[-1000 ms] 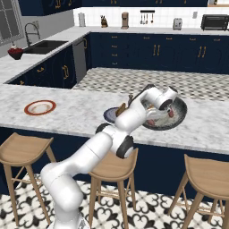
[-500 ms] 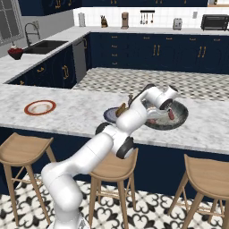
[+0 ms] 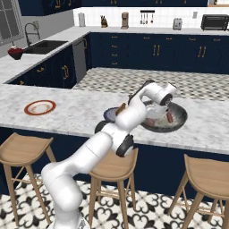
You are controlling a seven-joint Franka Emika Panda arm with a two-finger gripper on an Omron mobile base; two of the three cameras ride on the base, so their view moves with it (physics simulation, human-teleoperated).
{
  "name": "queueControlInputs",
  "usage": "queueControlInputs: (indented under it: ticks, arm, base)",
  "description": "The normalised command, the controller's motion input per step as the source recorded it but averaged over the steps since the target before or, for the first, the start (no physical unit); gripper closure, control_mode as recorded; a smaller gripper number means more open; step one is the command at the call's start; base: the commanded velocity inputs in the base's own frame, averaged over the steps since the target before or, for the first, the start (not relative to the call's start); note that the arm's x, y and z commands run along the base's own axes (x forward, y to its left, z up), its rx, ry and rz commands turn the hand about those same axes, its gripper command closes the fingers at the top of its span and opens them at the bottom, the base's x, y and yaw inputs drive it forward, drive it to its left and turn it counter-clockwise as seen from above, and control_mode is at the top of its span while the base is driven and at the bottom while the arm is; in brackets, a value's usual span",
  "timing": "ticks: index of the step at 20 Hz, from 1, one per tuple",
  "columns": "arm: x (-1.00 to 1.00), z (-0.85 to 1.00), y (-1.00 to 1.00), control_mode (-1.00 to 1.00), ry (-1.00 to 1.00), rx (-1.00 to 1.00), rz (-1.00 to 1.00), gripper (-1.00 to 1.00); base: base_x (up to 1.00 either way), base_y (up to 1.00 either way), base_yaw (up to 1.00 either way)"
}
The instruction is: Place one bun and one sausage from the bowl on each plate.
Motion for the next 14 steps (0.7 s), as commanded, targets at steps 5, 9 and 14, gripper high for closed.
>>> queueControlInputs:
  ticks: [5, 9, 14]
  arm:
    - [-0.56, 0.73, 0.66, -1.0, 0.14, -0.03, 0.01, 1.0]
    - [-0.36, 0.22, 0.28, -1.0, -0.17, -0.14, -0.25, 1.0]
    - [0.11, -0.02, -0.19, -1.0, -0.29, -0.12, -0.23, 1.0]
  base:
    - [0.0, 0.0, 0.0]
    - [0.0, 0.0, 0.0]
    - [0.0, 0.0, 0.0]
